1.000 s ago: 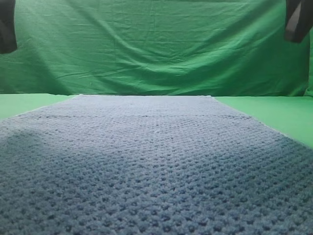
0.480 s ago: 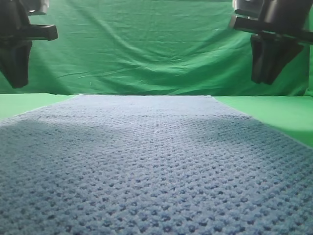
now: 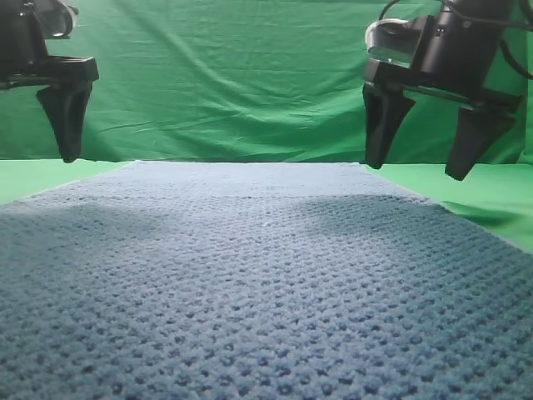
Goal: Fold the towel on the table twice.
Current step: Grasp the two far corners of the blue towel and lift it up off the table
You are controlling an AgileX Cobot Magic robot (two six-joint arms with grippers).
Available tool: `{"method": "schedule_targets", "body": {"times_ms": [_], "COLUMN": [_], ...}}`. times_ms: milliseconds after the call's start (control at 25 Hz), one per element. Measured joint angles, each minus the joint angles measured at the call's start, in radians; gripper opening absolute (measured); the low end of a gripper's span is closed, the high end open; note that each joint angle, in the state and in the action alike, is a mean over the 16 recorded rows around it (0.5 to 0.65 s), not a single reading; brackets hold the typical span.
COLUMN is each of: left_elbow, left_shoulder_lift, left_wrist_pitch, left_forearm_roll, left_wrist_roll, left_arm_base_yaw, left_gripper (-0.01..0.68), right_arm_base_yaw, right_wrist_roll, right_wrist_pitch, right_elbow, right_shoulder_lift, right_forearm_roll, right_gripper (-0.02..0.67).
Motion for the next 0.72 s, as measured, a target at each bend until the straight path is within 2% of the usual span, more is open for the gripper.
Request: {"method": "schedule_targets", "body": {"times_ms": [80, 200, 440, 720], "left_elbow": [-0.001, -0.002, -0.004, -0.008], "left_shoulder_lift": [0.01, 0.027, 0.061, 0.089], "left_wrist_pitch": [0.0, -0.001, -0.007, -0.015], "left_forearm_roll": [0.002, 0.003, 0.002, -0.005], "left_wrist_roll": [-0.01, -0.018, -0.022, -0.022], "left_arm_base_yaw": [0.001, 0.002, 0.005, 0.008], "left_gripper": [0.611, 0.641, 0.642, 0.637], "right_arm_base_yaw": [0.004, 0.01, 0.024, 0.041], "right_wrist_roll": [-0.002, -0.003, -0.005, -0.01], "right_wrist_pitch": [-0.005, -0.013, -0.026, -0.033], "right_elbow": [-0.001, -0.004, -0.011, -0.02], "right_shoulder_lift": [0.012, 0.028, 0.053, 0.072], "right_forearm_roll": [0.003, 0.003, -0.002, -0.019], "right_gripper": [0.662, 0.668, 0.654, 0.599]}}
